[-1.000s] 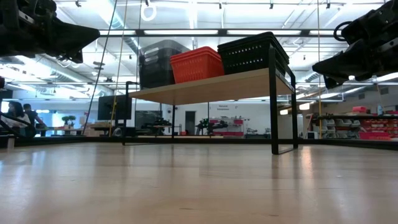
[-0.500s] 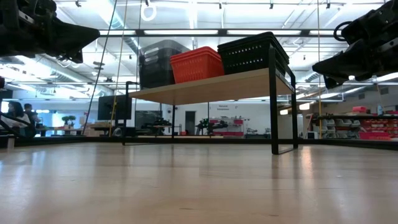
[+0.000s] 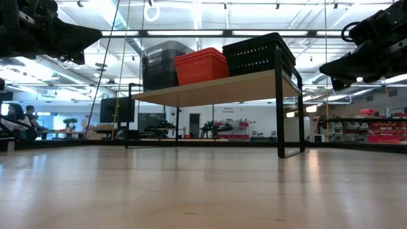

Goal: Stack baskets on shelf by color
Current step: Return to Home Position

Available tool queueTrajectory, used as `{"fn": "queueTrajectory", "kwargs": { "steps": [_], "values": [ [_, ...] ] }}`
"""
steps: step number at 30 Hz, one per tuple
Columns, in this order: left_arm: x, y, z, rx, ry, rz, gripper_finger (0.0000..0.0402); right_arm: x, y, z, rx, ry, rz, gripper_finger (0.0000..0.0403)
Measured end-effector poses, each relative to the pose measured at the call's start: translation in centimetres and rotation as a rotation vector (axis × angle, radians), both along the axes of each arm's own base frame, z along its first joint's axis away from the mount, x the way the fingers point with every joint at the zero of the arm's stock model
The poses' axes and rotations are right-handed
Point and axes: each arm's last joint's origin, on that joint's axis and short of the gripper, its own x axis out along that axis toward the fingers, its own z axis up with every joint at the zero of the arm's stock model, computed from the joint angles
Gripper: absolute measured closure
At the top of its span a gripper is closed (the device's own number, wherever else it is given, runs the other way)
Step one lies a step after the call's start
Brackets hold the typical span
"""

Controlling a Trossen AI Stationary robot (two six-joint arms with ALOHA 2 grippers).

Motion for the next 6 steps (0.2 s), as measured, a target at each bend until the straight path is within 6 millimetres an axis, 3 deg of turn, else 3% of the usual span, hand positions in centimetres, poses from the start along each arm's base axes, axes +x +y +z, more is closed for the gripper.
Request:
{"fn": "queueTrajectory", "kwargs": {
  "steps": [6],
  "values": [
    [0.00,0.00,0.00,0.000,0.000,0.000,0.0374,0.00,0.00,0.00,0.000,0.000,0.001,0.0364]
  ]
}}
